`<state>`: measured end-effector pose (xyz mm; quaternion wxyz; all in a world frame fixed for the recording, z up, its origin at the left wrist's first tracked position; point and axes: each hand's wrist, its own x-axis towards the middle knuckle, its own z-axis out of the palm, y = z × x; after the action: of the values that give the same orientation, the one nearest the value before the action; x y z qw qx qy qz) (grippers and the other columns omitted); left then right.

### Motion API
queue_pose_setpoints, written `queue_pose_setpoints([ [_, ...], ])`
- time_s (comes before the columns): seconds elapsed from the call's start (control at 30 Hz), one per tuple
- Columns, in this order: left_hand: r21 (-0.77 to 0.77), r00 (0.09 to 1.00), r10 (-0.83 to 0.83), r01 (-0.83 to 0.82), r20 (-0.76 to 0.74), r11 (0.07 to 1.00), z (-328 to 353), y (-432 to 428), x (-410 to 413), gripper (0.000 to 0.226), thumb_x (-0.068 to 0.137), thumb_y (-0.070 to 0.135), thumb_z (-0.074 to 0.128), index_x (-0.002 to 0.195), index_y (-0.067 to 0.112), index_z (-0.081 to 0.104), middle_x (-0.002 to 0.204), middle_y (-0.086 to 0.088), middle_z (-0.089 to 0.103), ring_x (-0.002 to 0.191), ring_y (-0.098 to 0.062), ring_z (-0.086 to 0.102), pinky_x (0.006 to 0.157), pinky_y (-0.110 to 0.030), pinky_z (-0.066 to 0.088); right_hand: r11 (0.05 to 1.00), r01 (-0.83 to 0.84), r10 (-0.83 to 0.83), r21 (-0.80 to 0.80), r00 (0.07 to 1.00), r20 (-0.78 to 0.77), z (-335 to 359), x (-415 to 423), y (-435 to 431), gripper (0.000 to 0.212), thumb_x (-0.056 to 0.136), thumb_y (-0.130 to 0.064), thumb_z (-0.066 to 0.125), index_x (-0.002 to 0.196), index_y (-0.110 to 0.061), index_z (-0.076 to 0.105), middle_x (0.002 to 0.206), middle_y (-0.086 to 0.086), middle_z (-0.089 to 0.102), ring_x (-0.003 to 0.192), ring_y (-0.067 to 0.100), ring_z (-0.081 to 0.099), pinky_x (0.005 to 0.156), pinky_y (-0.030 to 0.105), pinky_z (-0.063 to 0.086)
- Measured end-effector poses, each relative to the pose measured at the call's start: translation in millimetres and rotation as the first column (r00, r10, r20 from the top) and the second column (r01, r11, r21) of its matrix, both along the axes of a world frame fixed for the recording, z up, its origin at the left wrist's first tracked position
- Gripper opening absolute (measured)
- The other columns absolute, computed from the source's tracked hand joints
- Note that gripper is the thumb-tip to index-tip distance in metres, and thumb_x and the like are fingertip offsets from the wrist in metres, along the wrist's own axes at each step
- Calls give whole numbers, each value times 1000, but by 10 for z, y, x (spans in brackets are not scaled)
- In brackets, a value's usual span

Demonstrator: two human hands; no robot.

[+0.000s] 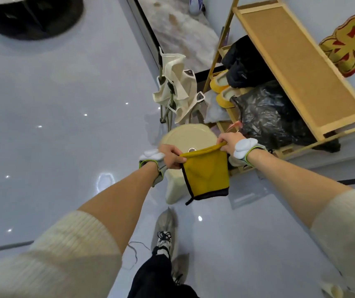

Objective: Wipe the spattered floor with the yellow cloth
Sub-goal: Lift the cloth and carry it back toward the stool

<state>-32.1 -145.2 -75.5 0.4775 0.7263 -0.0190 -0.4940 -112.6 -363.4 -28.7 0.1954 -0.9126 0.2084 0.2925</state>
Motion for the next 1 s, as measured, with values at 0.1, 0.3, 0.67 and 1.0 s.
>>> queue_pose_setpoints([
  [0.1, 70, 999, 26, -25, -23, 997, -803, -287, 320, 13, 82, -1, 73, 80, 4, 61, 76, -11, 62, 71, -22, 62, 78, -34, 59, 1000, -25, 25, -2, 999, -31, -893, 374, -304, 28, 95, -8, 55, 123, -6, 56, 130, 18, 53, 120, 35, 49, 93, 33, 39],
  [0.3, 147, 993, 108, -101, -38, 984, -1859, -647, 951, 15, 82, 0, 74, 83, 6, 60, 77, -11, 58, 67, -24, 56, 64, -34, 57, 995, -104, 103, -14, 993, -65, -2011, 1010, -697, 31, 95, -18, 56, 126, -13, 55, 132, 12, 54, 119, 31, 51, 79, 23, 33],
  [0.67, 279, 990, -133, 116, 42, 953, -1824, -754, 1375, 15, 81, 15, 77, 85, 4, 68, 82, -21, 68, 68, -29, 63, 76, -41, 58, 976, -163, 142, -142, 978, -151, -2052, 1401, -636, 31, 91, -16, 58, 122, -17, 60, 133, 9, 56, 122, 32, 52, 95, 33, 41],
  [1.0, 408, 974, -178, 106, 143, 907, -462, -104, 1134, 28, 93, 26, 62, 108, 3, 65, 103, -9, 67, 87, -26, 68, 88, -41, 56, 958, -213, 209, -190, 977, -41, -764, 1359, 33, 29, 93, -19, 56, 120, -9, 61, 125, 16, 58, 115, 33, 56, 95, 41, 45],
])
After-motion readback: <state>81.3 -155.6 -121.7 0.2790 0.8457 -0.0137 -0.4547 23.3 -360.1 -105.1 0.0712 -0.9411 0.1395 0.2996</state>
